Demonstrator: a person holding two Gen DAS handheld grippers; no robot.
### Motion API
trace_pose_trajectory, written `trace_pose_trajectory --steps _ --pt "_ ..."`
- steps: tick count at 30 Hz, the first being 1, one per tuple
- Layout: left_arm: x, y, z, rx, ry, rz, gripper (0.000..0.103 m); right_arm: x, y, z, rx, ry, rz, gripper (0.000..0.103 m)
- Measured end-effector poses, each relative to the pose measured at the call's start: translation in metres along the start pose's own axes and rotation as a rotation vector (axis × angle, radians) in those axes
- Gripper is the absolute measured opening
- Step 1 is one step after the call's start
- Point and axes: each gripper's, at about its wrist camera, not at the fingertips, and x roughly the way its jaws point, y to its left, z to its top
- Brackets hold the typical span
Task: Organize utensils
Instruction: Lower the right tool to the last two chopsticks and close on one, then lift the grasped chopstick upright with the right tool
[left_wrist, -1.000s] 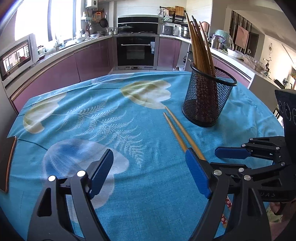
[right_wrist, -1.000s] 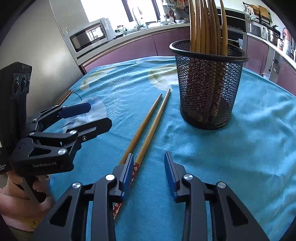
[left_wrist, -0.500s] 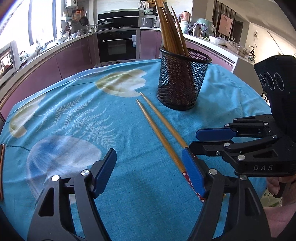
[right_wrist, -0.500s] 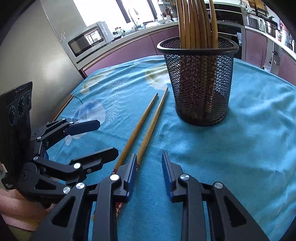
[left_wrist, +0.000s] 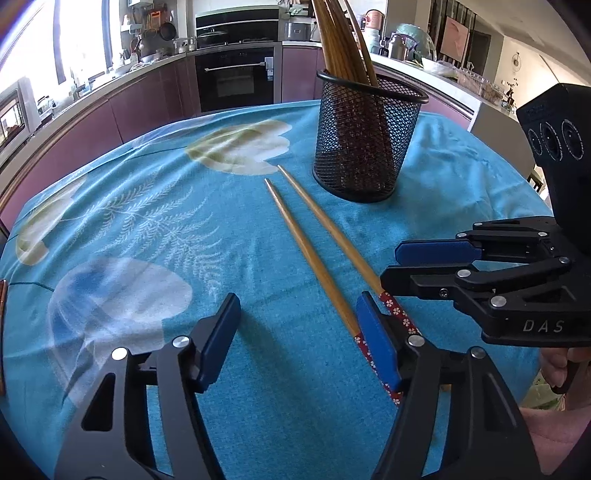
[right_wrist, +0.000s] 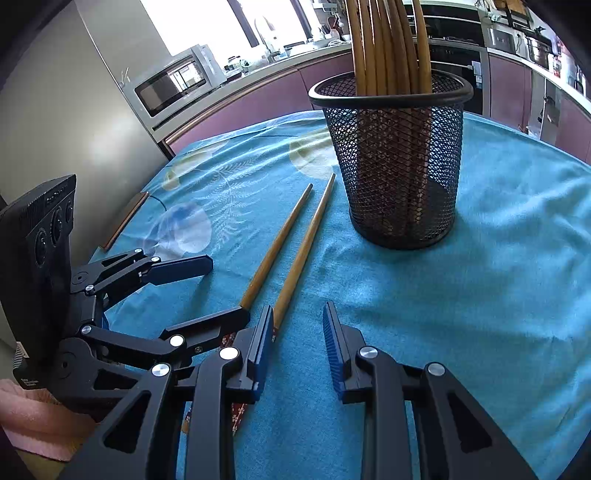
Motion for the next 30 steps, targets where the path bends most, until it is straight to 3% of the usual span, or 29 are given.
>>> trace_pose_trajectory --steps 9,17,21,25,30 --pt "0.000 0.009 0.002 -0.047 -0.002 0.018 0.049 0.004 0.003 0.006 -0.010 -0.004 -0.009 0.027" --pt "0.000 0.014 0.003 -0.092 -0.004 0.015 0.042 0.017 0.013 0.018 -0.030 -0.003 -0.037 0.027" --pt "0.000 0.017 0.003 -0.115 -0.004 0.006 0.035 0.019 0.016 0.017 -0.044 -0.003 -0.066 0.020" --pt "-0.001 0.020 0.002 -0.140 -0.001 -0.010 0.029 0.015 0.009 0.013 -0.014 0.001 -0.041 0.010" --pt "-0.003 0.021 -0.001 -0.167 0.010 -0.032 0.020 0.008 0.004 0.006 0.003 0.003 -0.030 0.007"
